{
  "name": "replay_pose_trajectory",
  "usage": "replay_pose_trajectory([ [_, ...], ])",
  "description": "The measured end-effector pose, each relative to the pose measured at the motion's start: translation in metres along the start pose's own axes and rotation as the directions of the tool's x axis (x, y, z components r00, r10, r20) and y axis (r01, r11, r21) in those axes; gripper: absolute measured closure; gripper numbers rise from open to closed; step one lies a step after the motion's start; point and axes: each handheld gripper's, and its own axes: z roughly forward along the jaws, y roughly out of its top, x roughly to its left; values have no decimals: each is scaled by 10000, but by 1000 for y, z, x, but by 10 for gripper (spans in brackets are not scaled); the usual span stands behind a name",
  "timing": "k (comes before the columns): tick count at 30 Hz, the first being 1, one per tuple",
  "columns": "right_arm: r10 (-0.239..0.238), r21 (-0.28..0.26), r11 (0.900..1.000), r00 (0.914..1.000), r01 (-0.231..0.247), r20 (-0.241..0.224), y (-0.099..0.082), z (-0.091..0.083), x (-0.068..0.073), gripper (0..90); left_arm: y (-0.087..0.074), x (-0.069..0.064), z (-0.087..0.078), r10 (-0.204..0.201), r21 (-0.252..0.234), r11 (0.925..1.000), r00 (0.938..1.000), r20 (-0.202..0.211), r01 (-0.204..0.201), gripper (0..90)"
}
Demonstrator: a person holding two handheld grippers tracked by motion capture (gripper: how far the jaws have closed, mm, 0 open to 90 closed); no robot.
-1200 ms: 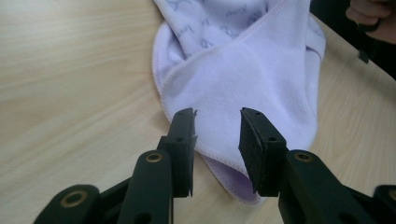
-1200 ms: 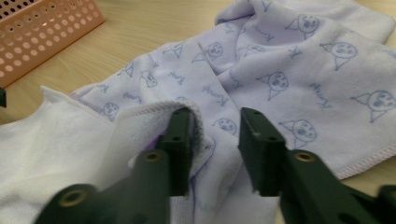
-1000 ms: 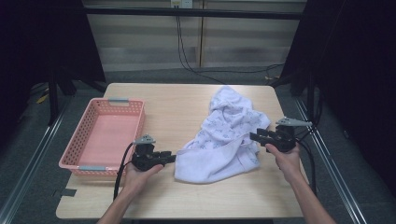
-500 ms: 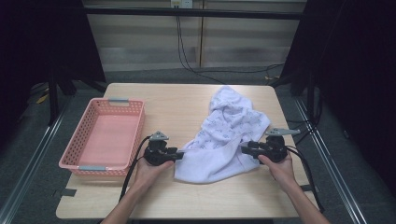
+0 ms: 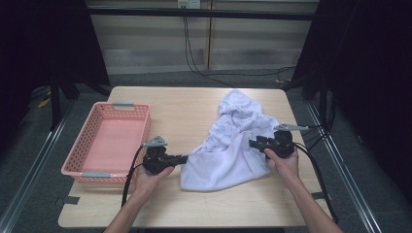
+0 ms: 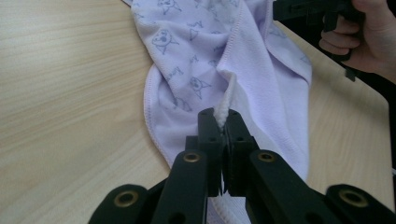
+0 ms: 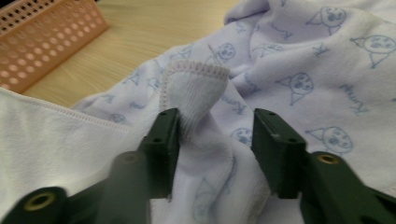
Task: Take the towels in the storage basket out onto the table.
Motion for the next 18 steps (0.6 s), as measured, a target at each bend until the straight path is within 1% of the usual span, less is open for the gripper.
replay_pose_trajectory([
  [1, 0, 0, 10000, 10000, 0, 0, 0, 0, 0, 600, 0, 0, 0, 0, 0, 10000, 10000, 0, 0, 879],
  [2, -33, -313, 9995, 9990, 19, -455, 1, -6, 6, 632, -1, -1, -1, -73, 34, 10000, 10000, -13, 73, 879],
  [3, -131, -419, 9991, 9978, 104, -657, 3, -7, 10, 640, -3, -2, -3, -27, 128, 9999, 10000, 9, 27, 879],
  [4, -188, -443, 9989, 9968, 154, -773, 4, -8, 13, 638, -3, -3, -4, 24, 146, 9999, 10000, 44, -25, 879],
  [5, -188, -443, 9989, 9968, 154, -773, 4, -8, 13, 638, -3, -3, -4, 24, 146, 9999, 10000, 44, -25, 879],
  [6, -218, -414, 9990, 9962, 184, -845, 5, -8, 15, 633, -4, -5, -6, 116, 203, 9997, 9999, 69, -118, 879],
  [7, -319, -312, 9991, 9942, 288, -1023, 7, -5, 17, 631, -4, -6, -7, 78, 172, 9998, 10000, 38, -78, 879],
  [8, -346, -299, 9991, 9940, 317, -1042, 7, -3, 17, 632, -4, -6, -8, 94, 100, 9999, 9999, 58, -94, 878],
  [9, -289, -87, 9996, 9923, 281, -1201, 8, 6, 16, 624, -5, -7, -11, 117, 16, 9999, 9999, 36, -117, 878],
  [10, -289, -87, 9996, 9923, 281, -1201, 8, 6, 16, 624, -5, -7, -11, 117, 16, 9999, 9999, 36, -117, 877],
  [11, -239, -97, 9997, 9922, 229, -1227, 8, 11, 14, 624, -5, -6, -11, 130, -44, 9999, 9999, 32, -129, 877],
  [12, 141, 96, 9999, 9907, -129, -1352, 8, 24, 6, 620, -5, -4, -11, 52, -69, 10000, 10000, -36, -52, 876],
  [13, 141, 96, 9999, 9907, -129, -1352, 8, 24, 6, 620, -5, -4, -11, 52, -69, 10000, 10000, -36, -52, 876],
  [14, 191, 149, 9997, 9921, -174, -1236, 7, 29, 4, 620, -5, -5, -11, -25, -142, 9999, 10000, 38, 25, 876],
  [15, 199, 375, 9992, 9946, -161, -1023, 5, 39, -1, 634, -4, -6, -13, 81, -254, 9996, 10000, 1, -81, 875],
  [16, 189, 462, 9988, 9950, -145, -979, 5, 43, -1, 646, -4, -6, -15, 31, -326, 9995, 10000, 14, -31, 875],
  [17, 189, 462, 9988, 9950, -145, -979, 5, 43, -1, 646, -4, -6, -15, 31, -326, 9995, 10000, 14, -31, 874],
  [18, -47, 565, 9984, 9963, 96, -862, 5, 49, 3, 659, -3, -6, -18, -17, -492, 9988, 10000, 57, 19, 873],
])
